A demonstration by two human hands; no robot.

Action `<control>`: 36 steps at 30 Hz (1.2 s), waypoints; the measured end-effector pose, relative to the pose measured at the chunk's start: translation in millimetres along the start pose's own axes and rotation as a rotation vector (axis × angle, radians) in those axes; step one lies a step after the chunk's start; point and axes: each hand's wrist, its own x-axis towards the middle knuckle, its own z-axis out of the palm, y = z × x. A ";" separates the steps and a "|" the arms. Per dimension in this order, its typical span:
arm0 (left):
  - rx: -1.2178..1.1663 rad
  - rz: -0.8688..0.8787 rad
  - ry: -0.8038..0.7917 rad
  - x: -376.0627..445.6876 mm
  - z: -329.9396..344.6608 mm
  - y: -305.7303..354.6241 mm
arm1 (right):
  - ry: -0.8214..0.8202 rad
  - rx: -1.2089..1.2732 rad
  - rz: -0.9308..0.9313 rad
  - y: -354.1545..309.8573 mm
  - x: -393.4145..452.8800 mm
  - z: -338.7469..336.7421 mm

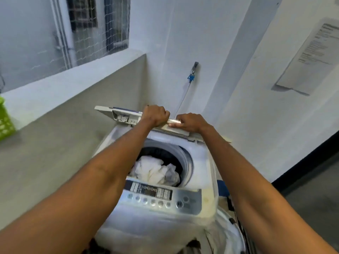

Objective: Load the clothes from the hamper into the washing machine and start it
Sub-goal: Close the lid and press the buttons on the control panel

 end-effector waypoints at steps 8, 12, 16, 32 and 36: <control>-0.040 -0.013 -0.182 -91.3 91.9 -16.0 | -0.150 -0.142 -0.141 -37.7 -43.1 97.2; -0.026 -0.017 -0.245 -113.2 124.7 -19.7 | -0.183 -0.081 -0.133 -39.2 -48.8 141.9; -0.057 -0.037 -0.277 -122.5 147.4 -20.8 | -0.172 -0.067 -0.119 -36.5 -51.1 169.4; 0.031 -0.032 -0.126 -146.5 181.6 -18.4 | -0.032 0.023 -0.016 -48.4 -67.2 208.6; -0.010 0.034 -0.058 -169.6 180.8 -22.5 | 0.109 0.100 0.083 -61.9 -82.9 220.8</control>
